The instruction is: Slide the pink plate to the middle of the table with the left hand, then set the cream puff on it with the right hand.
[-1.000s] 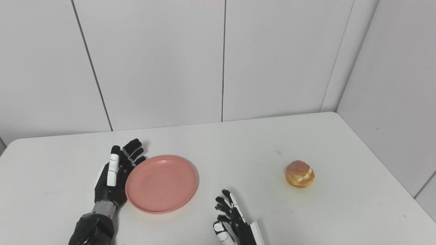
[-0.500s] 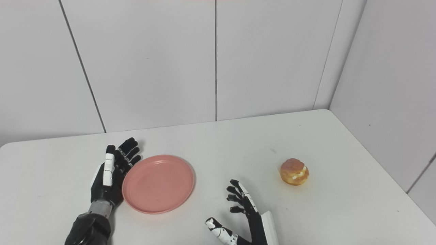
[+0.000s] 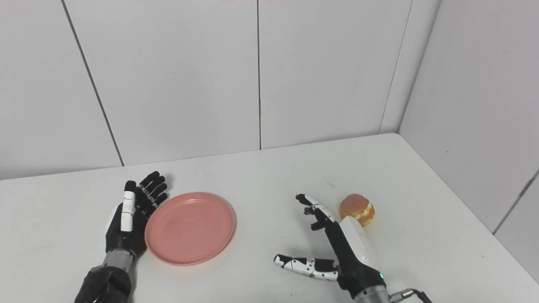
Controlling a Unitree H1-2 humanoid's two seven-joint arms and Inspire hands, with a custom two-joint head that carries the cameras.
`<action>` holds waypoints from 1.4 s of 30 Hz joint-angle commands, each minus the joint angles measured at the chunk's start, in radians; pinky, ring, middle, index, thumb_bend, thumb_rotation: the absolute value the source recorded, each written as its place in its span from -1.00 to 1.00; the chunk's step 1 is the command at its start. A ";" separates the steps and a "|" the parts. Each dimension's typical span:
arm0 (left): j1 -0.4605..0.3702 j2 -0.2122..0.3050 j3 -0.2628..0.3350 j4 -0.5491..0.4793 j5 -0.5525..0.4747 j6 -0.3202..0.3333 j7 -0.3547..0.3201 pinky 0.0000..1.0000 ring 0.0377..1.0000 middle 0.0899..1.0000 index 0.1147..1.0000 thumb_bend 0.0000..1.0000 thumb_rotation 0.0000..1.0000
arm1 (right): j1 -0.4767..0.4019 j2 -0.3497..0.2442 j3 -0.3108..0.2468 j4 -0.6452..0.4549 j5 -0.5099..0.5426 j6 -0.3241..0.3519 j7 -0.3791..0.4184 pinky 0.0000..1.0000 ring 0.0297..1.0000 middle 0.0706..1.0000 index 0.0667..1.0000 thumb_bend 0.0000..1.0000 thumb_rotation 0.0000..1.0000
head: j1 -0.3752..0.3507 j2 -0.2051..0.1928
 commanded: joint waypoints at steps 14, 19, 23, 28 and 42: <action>0.066 -0.021 -0.010 0.075 0.004 0.019 -0.006 0.69 0.74 0.67 0.47 0.93 0.66 | -0.274 -0.265 -0.039 0.012 -0.182 0.111 0.183 0.54 0.75 0.75 0.63 1.00 -0.31 | 0.004 -0.002; 0.059 -0.015 -0.009 0.091 0.000 0.014 -0.015 0.72 0.74 0.66 0.46 0.95 0.64 | -0.346 -0.319 -0.018 0.063 -0.233 0.120 0.223 0.50 0.74 0.73 0.64 1.00 -0.31 | 0.000 -0.004; 0.052 -0.013 -0.008 0.102 -0.001 0.011 -0.021 0.75 0.73 0.64 0.45 0.96 0.63 | -0.391 -0.366 0.009 0.093 -0.274 0.137 0.296 0.49 0.78 0.74 0.62 1.00 -0.35 | 0.001 -0.006; 0.056 -0.018 -0.013 0.079 0.005 0.031 -0.011 0.76 0.73 0.63 0.46 0.90 0.65 | -0.436 -0.411 0.043 0.154 -0.325 0.171 0.401 0.58 0.84 0.81 0.60 1.00 -0.39 | 0.004 -0.006; 0.050 -0.017 -0.017 0.091 0.008 0.026 -0.020 0.76 0.74 0.64 0.47 0.87 0.64 | -0.480 -0.444 0.085 0.344 -0.293 0.242 0.479 0.23 0.71 0.81 0.65 1.00 -0.68 | 0.007 -0.015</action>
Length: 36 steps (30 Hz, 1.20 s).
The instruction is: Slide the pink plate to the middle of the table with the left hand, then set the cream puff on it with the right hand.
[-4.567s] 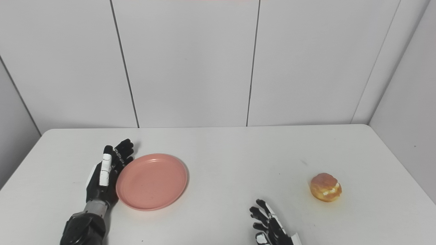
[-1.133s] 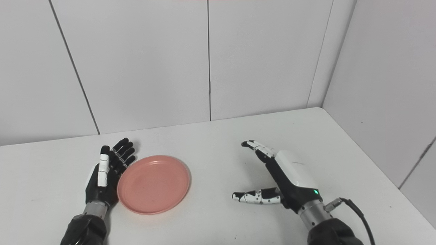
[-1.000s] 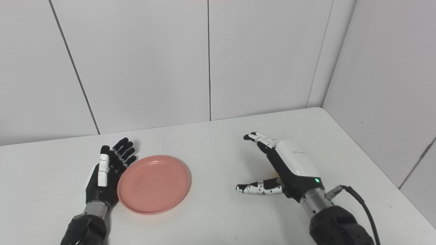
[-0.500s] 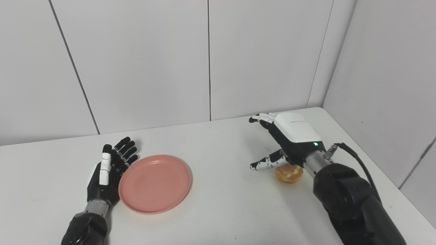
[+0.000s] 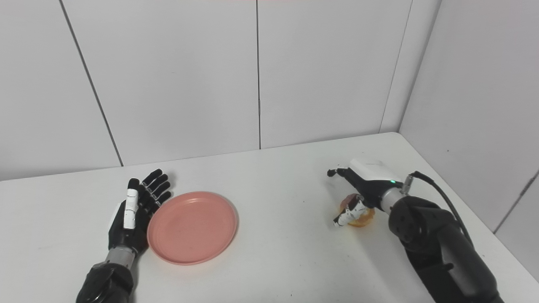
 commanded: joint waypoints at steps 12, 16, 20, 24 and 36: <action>0.079 -0.023 -0.012 0.058 0.003 0.032 -0.014 0.72 0.74 0.63 0.49 0.86 0.63 | -0.104 -0.062 0.067 0.126 -0.025 0.012 0.000 0.27 0.65 0.76 0.64 1.00 -0.70 | 0.013 -0.006; 0.080 -0.023 -0.011 0.053 0.003 0.035 -0.015 0.71 0.73 0.63 0.48 0.86 0.63 | -0.124 -0.071 0.090 0.155 -0.027 0.008 0.018 0.33 0.68 0.79 0.65 1.00 -0.70 | 0.011 -0.002; 0.088 -0.025 -0.018 0.043 0.011 0.029 -0.014 0.66 0.71 0.61 0.46 0.97 0.70 | -0.143 -0.089 0.125 0.172 -0.037 0.012 0.055 0.33 0.68 0.77 0.64 1.00 -0.69 | 0.021 -0.008; 0.092 -0.028 -0.023 0.034 0.010 0.034 -0.015 0.65 0.70 0.60 0.46 0.96 0.73 | -0.145 -0.100 0.140 0.174 -0.035 0.012 0.070 0.34 0.67 0.73 0.62 1.00 -0.71 | 0.020 -0.003; 0.113 -0.022 -0.034 -0.017 -0.003 0.067 -0.023 0.67 0.71 0.62 0.51 0.92 0.74 | -0.152 -0.128 0.193 0.157 -0.051 0.035 0.196 0.21 0.59 0.68 0.46 0.96 -0.76 | 0.004 -0.001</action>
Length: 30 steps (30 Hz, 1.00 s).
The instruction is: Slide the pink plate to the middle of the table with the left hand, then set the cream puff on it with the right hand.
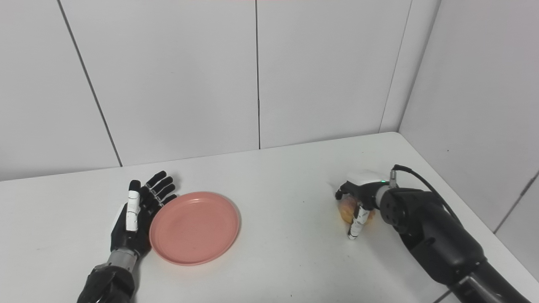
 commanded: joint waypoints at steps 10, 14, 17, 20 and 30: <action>0.078 -0.020 -0.009 0.045 -0.005 0.049 -0.015 0.67 0.70 0.60 0.48 0.91 0.74 | -0.018 -0.010 0.012 -0.028 -0.242 0.033 0.105 -0.47 -0.26 -0.23 0.01 0.06 -1.00 | -0.002 0.008; 0.078 -0.019 -0.008 0.043 -0.004 0.053 -0.012 0.64 0.66 0.58 0.47 0.95 0.72 | -0.015 0.000 0.003 -0.033 -0.261 0.032 0.121 -0.28 0.00 -0.07 -0.12 0.05 -1.00 | -0.003 0.011; 0.077 -0.017 -0.007 0.044 -0.009 0.051 -0.019 0.66 0.66 0.57 0.48 0.94 0.72 | -0.019 0.005 0.003 -0.031 -0.263 0.031 0.130 -0.39 -0.17 -0.02 -0.12 0.03 -1.00 | -0.004 0.011; 0.077 -0.016 -0.006 0.046 -0.009 0.049 -0.022 0.68 0.67 0.57 0.49 0.92 0.73 | -0.034 0.020 0.000 -0.017 -0.277 0.032 0.155 -0.44 -0.19 0.05 -0.14 0.02 -1.00 | -0.001 0.011; 0.085 -0.025 -0.005 0.025 -0.008 0.059 -0.010 0.63 0.63 0.55 0.47 0.95 0.71 | -0.044 0.049 -0.021 -0.082 -0.284 0.026 0.113 -0.32 -0.16 -0.01 -0.14 0.04 -1.00 | 0.024 0.012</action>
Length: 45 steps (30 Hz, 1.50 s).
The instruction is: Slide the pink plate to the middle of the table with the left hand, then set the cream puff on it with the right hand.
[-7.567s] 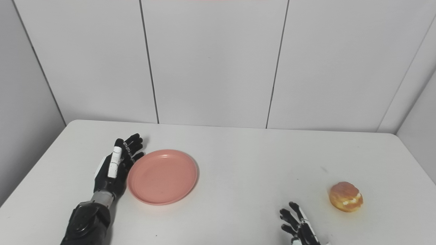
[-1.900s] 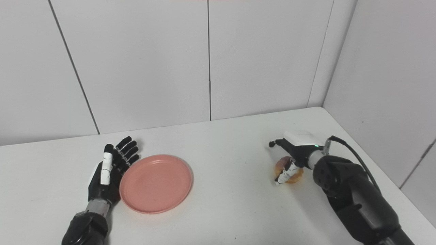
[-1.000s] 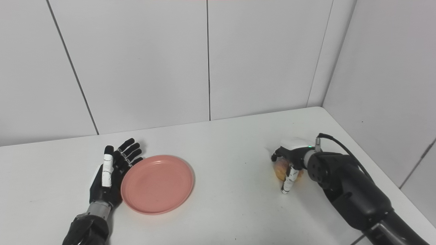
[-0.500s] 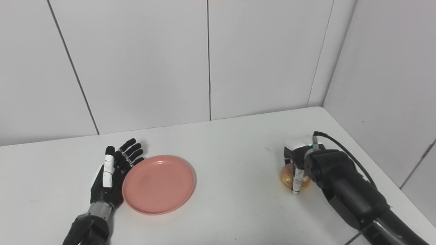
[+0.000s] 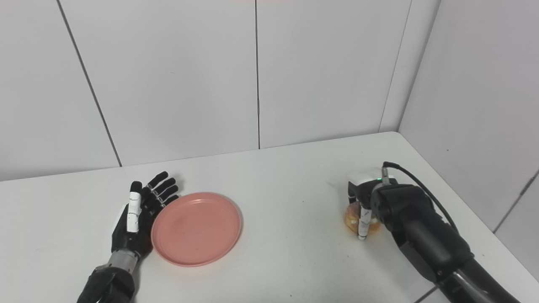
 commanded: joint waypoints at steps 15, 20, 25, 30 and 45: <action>0.087 -0.050 -0.009 0.015 0.010 0.055 0.040 0.62 0.61 0.52 0.47 0.96 0.71 | -0.039 0.045 -0.041 -0.210 -0.021 -0.024 -0.119 -0.56 -0.22 -0.12 -0.08 0.04 -1.00 | 0.100 -0.008; 0.088 -0.065 -0.013 0.016 0.015 0.049 0.048 0.61 0.60 0.50 0.46 0.95 0.70 | -0.041 0.069 -0.042 -0.261 -0.001 -0.036 -0.119 -0.45 -0.23 -0.14 -0.05 0.04 -1.00 | 0.157 -0.011; 0.087 -0.085 -0.023 0.020 0.029 0.035 0.059 0.58 0.59 0.48 0.43 0.91 0.72 | -0.035 0.098 -0.046 -0.285 0.029 -0.067 -0.161 -0.54 -0.26 -0.17 -0.04 0.04 -1.00 | 0.221 -0.018; 0.082 -0.112 -0.024 0.036 0.037 0.016 0.071 0.58 0.56 0.46 0.39 0.91 0.70 | -0.050 0.125 -0.033 -0.277 0.063 -0.105 -0.171 -0.48 -0.24 -0.16 -0.04 0.04 -1.00 | 0.271 -0.016; 0.073 -0.141 -0.018 0.089 0.057 -0.039 0.088 0.50 0.52 0.40 0.31 0.88 0.72 | -0.141 0.259 0.067 -0.261 0.073 -0.121 -0.142 -0.10 -0.09 -0.08 -0.17 0.04 -1.00 | 0.353 -0.038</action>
